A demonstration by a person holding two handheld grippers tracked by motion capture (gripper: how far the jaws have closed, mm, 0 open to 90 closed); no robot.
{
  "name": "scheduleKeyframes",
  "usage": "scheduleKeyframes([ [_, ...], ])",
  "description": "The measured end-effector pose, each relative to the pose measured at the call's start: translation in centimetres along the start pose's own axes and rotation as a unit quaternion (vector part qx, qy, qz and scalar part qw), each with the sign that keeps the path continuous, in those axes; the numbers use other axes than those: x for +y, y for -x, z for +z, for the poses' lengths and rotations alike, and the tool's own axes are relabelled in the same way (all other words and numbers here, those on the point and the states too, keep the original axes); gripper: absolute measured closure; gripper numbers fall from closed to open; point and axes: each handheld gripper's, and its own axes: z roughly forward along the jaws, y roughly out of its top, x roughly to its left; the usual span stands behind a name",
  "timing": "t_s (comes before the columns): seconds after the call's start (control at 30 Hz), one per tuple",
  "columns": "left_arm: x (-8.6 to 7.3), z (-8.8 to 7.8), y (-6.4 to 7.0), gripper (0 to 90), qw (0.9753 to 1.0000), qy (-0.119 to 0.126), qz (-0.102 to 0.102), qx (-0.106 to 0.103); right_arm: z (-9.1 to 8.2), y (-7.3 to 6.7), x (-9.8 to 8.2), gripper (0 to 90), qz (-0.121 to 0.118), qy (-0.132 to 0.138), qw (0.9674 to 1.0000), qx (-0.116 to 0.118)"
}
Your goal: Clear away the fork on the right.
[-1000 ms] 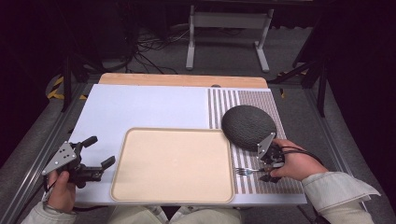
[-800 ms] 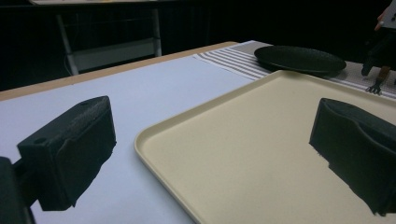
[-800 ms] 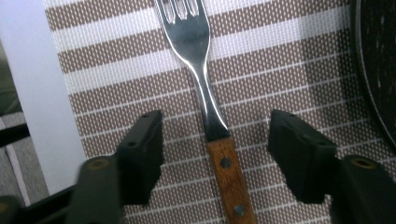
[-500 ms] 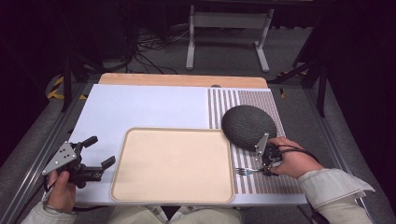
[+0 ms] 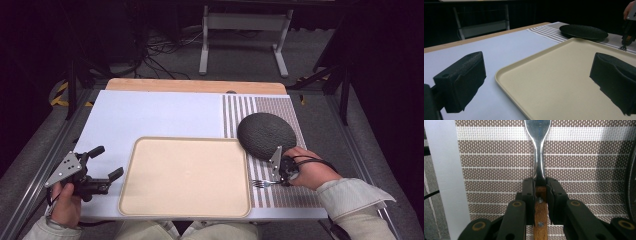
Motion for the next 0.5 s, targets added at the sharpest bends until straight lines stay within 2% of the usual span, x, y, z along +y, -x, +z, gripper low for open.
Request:
scheduleKeyframes([
  [0.33,0.0,0.0,0.0,0.8,1.0000,0.000,-0.001,0.000,-0.4,0.1,-0.1,77.8,0.004,0.007,1.0000,-0.002],
  [0.5,0.0,0.0,0.0,0.8,1.0000,0.000,-0.001,0.001,-1.5,0.1,-0.1,77.8,0.022,0.018,0.9995,-0.012],
])
